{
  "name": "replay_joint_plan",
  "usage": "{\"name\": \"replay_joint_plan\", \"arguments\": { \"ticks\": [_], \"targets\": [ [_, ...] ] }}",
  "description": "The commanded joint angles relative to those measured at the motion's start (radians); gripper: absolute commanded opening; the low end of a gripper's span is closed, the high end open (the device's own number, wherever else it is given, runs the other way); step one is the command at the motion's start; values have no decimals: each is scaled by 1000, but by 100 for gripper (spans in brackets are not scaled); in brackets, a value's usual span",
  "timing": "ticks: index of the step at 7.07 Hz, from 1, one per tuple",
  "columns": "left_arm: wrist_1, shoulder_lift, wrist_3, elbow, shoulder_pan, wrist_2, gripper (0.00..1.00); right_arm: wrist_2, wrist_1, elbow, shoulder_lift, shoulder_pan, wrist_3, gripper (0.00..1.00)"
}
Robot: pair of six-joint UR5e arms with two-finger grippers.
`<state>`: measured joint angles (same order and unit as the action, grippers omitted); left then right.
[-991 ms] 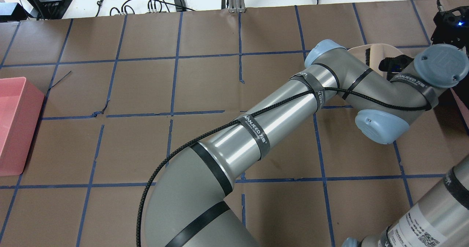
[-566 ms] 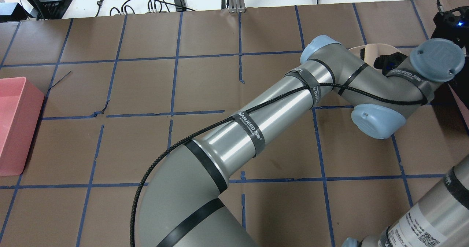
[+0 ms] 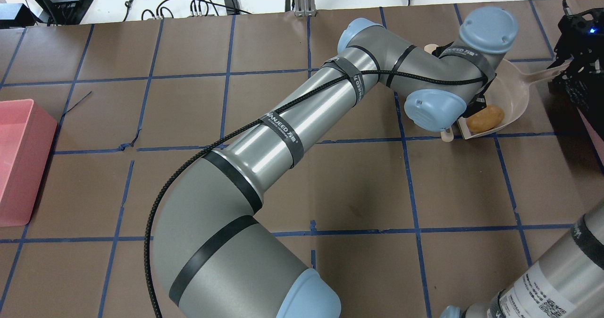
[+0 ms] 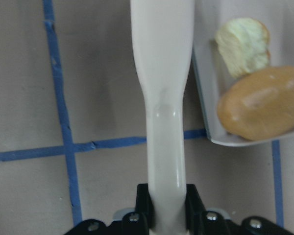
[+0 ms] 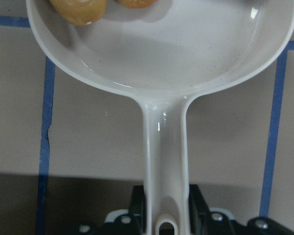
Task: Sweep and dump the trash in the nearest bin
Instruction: 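Sweep the bread pieces into the dustpan with the brush in the left gripper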
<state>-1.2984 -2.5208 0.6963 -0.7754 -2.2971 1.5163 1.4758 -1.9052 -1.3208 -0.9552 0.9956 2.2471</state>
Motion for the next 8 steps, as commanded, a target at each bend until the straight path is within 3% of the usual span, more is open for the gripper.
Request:
{"name": "replay_joint_plan", "arguments": {
  "ticks": [1, 8],
  "targets": [
    [-5, -21, 8, -2, 19, -8, 1, 0, 2, 0, 0, 0, 0, 1],
    [8, -62, 43, 13, -13, 1, 1, -5, 3, -3, -1, 0, -9, 1]
  ]
}}
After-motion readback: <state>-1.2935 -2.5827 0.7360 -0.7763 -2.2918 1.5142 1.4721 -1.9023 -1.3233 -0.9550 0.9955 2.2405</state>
